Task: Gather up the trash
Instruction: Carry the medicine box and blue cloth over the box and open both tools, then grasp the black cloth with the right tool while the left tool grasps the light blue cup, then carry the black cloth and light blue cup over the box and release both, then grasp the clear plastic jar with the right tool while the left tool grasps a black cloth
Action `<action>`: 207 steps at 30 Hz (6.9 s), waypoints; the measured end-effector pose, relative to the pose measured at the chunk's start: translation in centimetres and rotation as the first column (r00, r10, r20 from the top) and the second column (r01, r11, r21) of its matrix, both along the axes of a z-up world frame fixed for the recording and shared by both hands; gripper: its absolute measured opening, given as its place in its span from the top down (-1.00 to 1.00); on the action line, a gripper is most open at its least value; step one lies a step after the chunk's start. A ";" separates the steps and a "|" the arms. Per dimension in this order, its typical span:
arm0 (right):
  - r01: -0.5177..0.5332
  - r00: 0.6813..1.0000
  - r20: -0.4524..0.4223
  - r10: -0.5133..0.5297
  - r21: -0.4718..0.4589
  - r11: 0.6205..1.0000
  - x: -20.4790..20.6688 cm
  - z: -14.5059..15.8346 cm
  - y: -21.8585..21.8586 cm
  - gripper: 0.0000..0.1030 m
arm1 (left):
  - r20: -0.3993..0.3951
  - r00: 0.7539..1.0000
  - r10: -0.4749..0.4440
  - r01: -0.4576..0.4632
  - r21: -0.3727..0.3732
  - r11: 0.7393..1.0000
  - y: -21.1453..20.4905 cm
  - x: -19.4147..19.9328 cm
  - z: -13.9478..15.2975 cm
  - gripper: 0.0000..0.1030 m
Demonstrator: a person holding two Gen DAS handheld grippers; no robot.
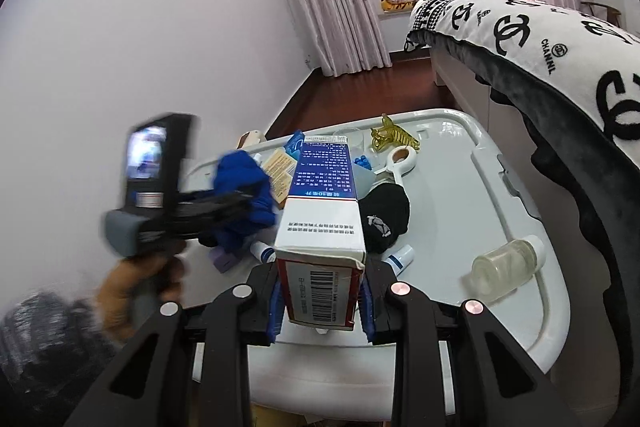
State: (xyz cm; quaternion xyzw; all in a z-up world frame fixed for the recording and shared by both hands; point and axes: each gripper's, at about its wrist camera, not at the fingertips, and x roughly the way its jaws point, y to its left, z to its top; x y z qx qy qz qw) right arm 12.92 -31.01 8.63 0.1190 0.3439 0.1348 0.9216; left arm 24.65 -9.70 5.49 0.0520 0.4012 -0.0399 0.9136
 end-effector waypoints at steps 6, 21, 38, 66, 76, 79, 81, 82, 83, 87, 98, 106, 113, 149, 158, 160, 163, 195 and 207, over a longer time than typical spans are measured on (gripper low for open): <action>0.002 0.999 0.033 -0.002 0.007 1.000 -0.6 0.2 0.0 0.43 | 0.156 0.987 -0.046 0.061 -0.096 0.993 1.7 -9.8 8.9 0.23; -0.046 0.998 -0.051 0.046 0.000 0.999 -16.5 -4.2 6.6 0.43 | -0.170 0.985 0.021 -0.036 -0.085 0.996 5.3 -28.9 -5.7 0.21; -0.151 0.963 -0.248 0.109 -0.155 0.976 -17.0 -8.5 10.4 -0.40 | -0.353 0.936 0.011 -0.037 -0.067 0.997 5.6 -28.0 -9.0 -0.54; 0.102 0.932 -0.344 -0.117 -0.059 0.993 13.7 -8.0 0.8 0.74 | -0.416 0.909 -0.022 -0.026 -0.109 0.994 5.7 -27.1 -12.3 -0.56; 0.147 0.987 -0.078 -0.139 0.114 0.983 2.5 1.4 -3.7 0.71 | -0.194 0.978 -0.083 0.058 -0.131 0.990 4.2 -24.1 -4.7 -0.57; 0.191 0.981 -0.039 -0.188 0.143 0.971 1.2 2.4 -5.7 0.71 | -0.153 0.981 -0.122 0.083 -0.235 0.968 1.8 -17.6 -1.7 -0.75; 0.243 0.970 -0.015 -0.243 0.148 0.959 0.8 3.0 -7.5 0.70 | -0.126 0.982 -0.141 0.107 -0.244 0.964 -1.1 -12.5 -0.3 -0.75; 0.264 0.964 -0.011 -0.266 0.155 0.952 0.8 3.1 -8.3 0.70 | -0.122 0.980 -0.159 0.128 -0.226 0.966 -2.6 -10.4 0.0 -0.75; 0.284 0.958 -0.009 -0.286 0.164 0.945 0.5 3.2 -9.3 0.70 | -0.123 0.971 -0.206 0.182 -0.182 0.966 -5.1 -7.4 0.2 -0.75; 0.331 0.943 -0.029 -0.333 0.208 0.920 -0.5 3.1 -12.4 0.70 | -0.115 0.965 -0.235 0.238 0.012 0.971 -10.6 -0.5 -0.8 -0.75; 0.278 0.960 -0.017 -0.280 0.195 0.941 -0.3 3.1 -11.5 0.69 | -0.148 0.967 -0.208 0.215 0.038 0.976 -13.4 7.9 -5.8 -0.16; 0.245 0.969 -0.013 -0.246 0.141 0.959 0.9 2.9 -9.4 0.69 | -0.019 0.973 -0.230 0.231 0.012 0.973 -11.3 2.5 -0.4 -0.15; 0.178 0.982 0.055 -0.182 0.083 0.981 0.3 2.9 -6.0 0.69 | 0.183 0.963 -0.198 0.211 -0.056 0.976 -4.4 -11.6 11.7 -0.15; 0.100 0.978 -0.183 -0.103 -0.026 0.995 -10.4 -4.0 1.2 -0.23 | -0.420 0.906 0.051 -0.080 -0.050 0.996 6.8 -27.3 -10.5 -0.67; 0.143 0.940 -0.272 -0.206 -0.236 0.961 2.7 -3.9 -8.3 -0.76 | -0.438 0.897 0.060 -0.114 -0.100 0.988 7.3 -26.5 -11.3 -0.67; 0.102 0.939 -0.289 -0.187 -0.287 0.953 3.5 -5.0 -8.9 -0.76 | -0.442 0.894 0.067 -0.130 -0.115 0.985 7.5 -26.2 -11.3 -0.67; 0.052 0.951 -0.272 -0.149 -0.336 0.941 4.6 -6.1 -8.8 -0.76 | -0.457 0.887 0.069 -0.143 -0.128 0.982 7.5 -25.9 -11.8 -0.67; 0.022 0.999 -0.045 -0.025 -0.068 0.997 1.0 -1.0 -0.3 -0.47 | -0.155 0.974 0.165 -0.200 -0.246 0.948 7.7 -4.2 -2.7 -0.70; -0.037 0.998 -0.058 0.035 -0.039 0.999 2.1 -1.3 1.2 -0.47 | -0.134 0.978 0.162 -0.180 -0.131 0.975 7.2 1.3 -5.4 0.41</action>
